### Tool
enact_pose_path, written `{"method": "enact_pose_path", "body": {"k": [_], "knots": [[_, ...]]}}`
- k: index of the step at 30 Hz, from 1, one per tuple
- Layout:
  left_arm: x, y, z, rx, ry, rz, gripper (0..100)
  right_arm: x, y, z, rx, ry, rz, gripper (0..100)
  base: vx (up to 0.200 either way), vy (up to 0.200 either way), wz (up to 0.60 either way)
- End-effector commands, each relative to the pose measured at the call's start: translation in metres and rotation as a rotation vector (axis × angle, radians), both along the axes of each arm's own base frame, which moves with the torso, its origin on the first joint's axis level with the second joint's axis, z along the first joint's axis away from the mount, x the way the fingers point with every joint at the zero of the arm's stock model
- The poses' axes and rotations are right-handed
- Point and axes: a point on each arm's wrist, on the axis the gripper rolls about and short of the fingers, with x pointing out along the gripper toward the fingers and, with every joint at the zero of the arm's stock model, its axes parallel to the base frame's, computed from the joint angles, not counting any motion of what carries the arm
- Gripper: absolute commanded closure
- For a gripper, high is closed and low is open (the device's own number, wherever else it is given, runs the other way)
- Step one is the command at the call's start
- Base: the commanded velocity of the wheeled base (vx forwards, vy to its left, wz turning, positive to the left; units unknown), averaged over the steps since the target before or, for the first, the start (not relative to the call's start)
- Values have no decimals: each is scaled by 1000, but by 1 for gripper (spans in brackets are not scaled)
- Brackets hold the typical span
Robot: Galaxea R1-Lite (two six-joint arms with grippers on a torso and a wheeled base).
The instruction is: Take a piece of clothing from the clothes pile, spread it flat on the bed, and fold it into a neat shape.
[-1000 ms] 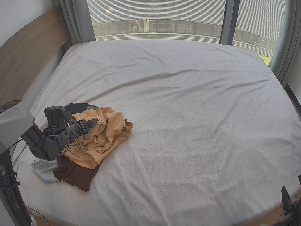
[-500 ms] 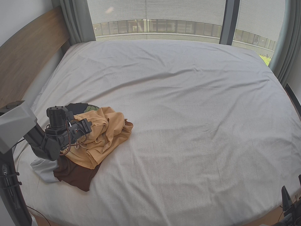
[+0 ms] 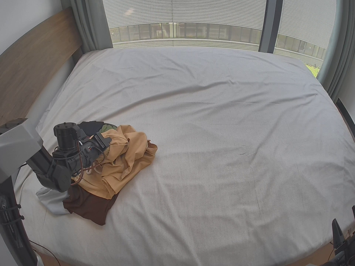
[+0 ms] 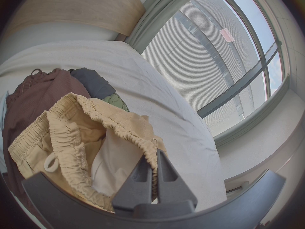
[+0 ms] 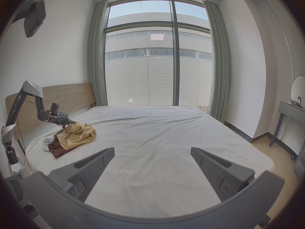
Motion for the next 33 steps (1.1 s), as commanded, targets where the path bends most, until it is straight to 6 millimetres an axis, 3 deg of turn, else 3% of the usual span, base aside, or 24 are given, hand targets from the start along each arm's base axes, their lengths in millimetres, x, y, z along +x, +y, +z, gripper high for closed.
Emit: {"method": "enact_pose_path", "body": {"k": [1,5,6,10,28,33], "knots": [[-4,1,3,-44,1,-21,100,0,0,-5,0,1,0,0,0,0,0],[-4,0,9,-98,-13,-21,100,0,0,-5,2,1,0,0,0,0,0],[-10,1,24,-186,-19,-21,100,0,0,-5,0,1,0,0,0,0,0],[-21,1,35,-258,-9,-58,100,0,0,-5,2,1,0,0,0,0,0],[-26,-5,33,-383,54,-23,100,0,0,-5,2,3,0,0,0,0,0],[-30,-9,42,-427,51,-16,100,0,0,-5,2,3,0,0,0,0,0]]}}
